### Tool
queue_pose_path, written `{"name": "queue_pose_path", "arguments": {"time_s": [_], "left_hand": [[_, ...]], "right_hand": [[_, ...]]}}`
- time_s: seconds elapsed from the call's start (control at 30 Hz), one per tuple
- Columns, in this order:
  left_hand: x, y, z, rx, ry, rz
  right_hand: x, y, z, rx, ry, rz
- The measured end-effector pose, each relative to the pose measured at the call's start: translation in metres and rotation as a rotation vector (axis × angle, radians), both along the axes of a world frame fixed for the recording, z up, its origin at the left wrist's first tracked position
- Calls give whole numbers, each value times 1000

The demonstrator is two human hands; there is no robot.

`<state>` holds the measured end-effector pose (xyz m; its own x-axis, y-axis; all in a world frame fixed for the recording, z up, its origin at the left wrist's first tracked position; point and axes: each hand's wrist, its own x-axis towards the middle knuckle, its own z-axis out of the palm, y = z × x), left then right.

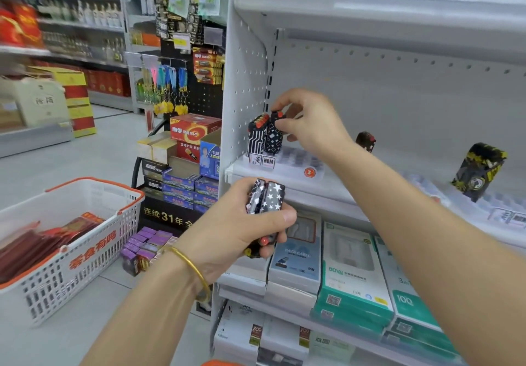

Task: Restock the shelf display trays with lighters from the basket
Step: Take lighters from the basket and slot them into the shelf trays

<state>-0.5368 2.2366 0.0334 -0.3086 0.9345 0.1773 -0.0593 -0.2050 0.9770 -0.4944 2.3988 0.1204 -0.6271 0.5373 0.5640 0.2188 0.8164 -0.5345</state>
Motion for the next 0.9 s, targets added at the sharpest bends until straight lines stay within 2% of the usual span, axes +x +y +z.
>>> {"name": "queue_pose_path", "arguments": {"time_s": [0.17, 0.3, 0.4, 0.5, 0.77, 0.9], "left_hand": [[5, 3, 3, 42, -50, 6], [8, 6, 5, 90, -99, 11], [8, 7, 6, 112, -124, 23], [6, 7, 6, 109, -135, 39], [6, 7, 3, 113, -92, 66], [5, 9, 0, 137, -34, 114]], "right_hand": [[1, 5, 7, 115, -79, -24], [-1, 5, 4, 166, -32, -49], [-1, 5, 4, 224, -69, -73], [1, 5, 10, 218, -150, -64], [1, -1, -1, 218, -214, -84], [24, -20, 5, 193, -119, -93]]}}
